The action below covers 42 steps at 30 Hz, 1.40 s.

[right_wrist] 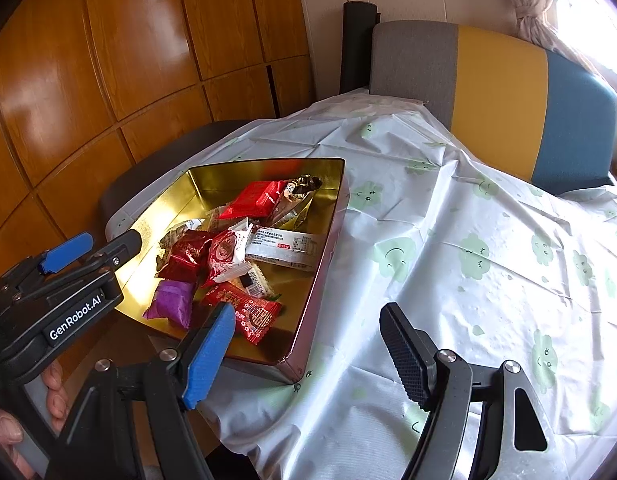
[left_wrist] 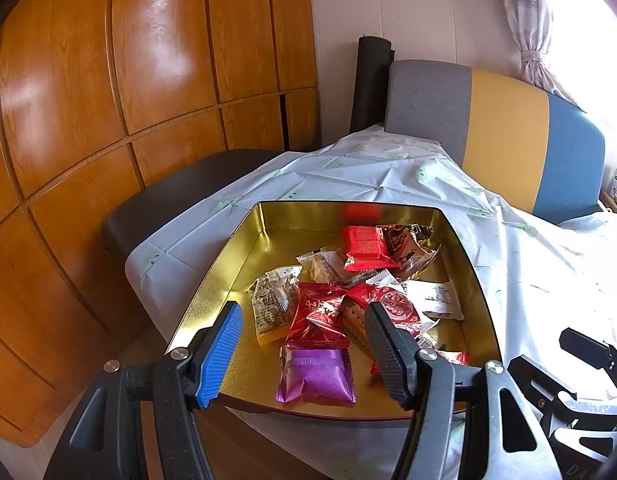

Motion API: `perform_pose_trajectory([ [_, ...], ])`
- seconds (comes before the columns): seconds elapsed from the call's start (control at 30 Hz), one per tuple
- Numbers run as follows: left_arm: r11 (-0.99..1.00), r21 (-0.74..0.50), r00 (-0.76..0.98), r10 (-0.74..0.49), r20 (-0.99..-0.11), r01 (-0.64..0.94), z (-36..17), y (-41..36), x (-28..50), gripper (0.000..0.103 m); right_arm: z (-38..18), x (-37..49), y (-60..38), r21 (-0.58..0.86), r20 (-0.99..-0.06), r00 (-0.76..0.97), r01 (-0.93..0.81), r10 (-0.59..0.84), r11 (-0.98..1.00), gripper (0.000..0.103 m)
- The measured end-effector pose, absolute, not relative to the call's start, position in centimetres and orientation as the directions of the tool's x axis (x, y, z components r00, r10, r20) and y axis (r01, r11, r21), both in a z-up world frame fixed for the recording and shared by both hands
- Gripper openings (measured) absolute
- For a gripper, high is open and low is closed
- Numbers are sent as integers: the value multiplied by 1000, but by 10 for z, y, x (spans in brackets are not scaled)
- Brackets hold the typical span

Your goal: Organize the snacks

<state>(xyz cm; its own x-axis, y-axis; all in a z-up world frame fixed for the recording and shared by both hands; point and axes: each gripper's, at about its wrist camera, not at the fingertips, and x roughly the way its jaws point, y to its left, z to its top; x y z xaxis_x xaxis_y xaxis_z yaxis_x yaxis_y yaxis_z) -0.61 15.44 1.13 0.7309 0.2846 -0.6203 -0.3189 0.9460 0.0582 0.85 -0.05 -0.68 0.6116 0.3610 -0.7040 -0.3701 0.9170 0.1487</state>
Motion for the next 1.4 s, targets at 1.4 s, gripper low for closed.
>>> perform_pose_trajectory([
  [1.4,955,64,744,266,-613,-289,12,145,0,64,-13,17,-21,153,-709,618,-335,340,930,75],
])
